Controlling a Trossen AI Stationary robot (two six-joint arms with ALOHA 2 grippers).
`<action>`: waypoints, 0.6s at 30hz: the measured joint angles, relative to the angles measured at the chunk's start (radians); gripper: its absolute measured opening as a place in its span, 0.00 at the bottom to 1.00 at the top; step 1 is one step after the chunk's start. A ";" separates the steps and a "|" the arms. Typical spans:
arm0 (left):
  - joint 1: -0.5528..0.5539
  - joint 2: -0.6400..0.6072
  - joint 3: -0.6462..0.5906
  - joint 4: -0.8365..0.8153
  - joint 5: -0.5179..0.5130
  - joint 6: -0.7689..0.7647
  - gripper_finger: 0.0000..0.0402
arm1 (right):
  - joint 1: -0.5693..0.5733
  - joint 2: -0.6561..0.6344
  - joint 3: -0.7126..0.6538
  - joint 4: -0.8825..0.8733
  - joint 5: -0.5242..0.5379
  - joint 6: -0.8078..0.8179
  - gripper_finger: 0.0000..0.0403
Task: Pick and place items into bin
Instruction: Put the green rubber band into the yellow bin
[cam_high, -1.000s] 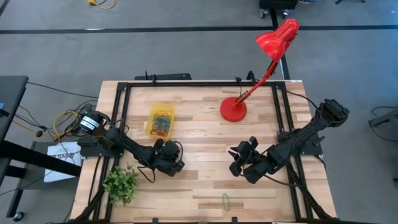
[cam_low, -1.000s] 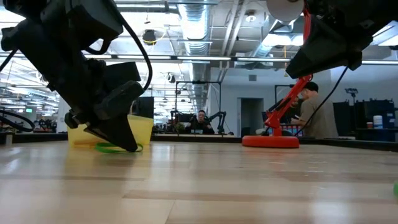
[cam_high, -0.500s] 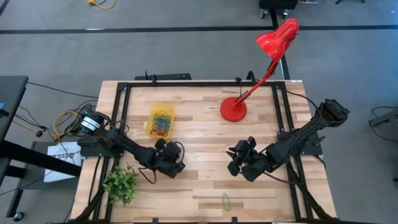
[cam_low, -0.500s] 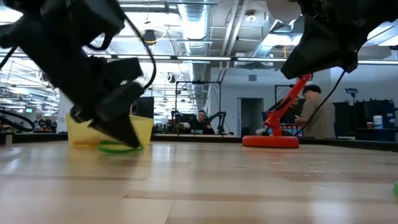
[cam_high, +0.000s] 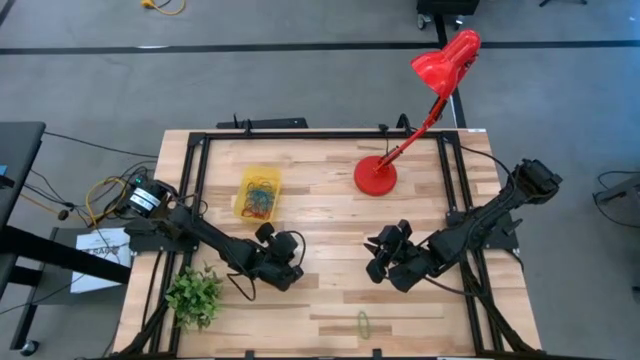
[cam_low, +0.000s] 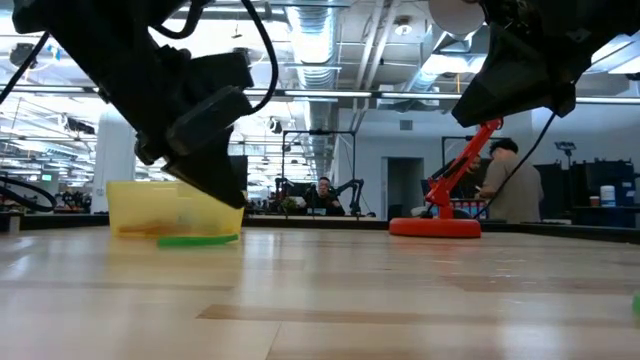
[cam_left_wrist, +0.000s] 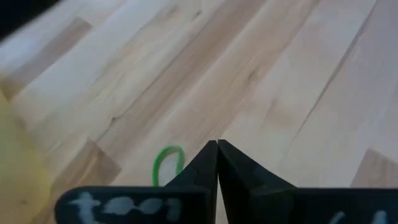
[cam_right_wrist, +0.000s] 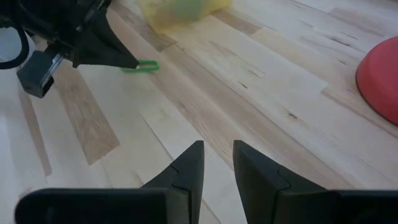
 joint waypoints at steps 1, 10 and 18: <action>0.000 0.000 0.000 -0.008 0.014 0.001 0.00 | 0.000 0.000 0.000 0.000 0.000 0.000 0.20; 0.015 0.000 0.000 -0.033 0.030 -0.018 0.12 | 0.000 0.000 0.000 0.000 0.000 0.000 0.20; 0.057 -0.002 -0.052 -0.027 0.023 -0.088 0.25 | 0.000 0.000 0.000 0.000 0.000 0.000 0.20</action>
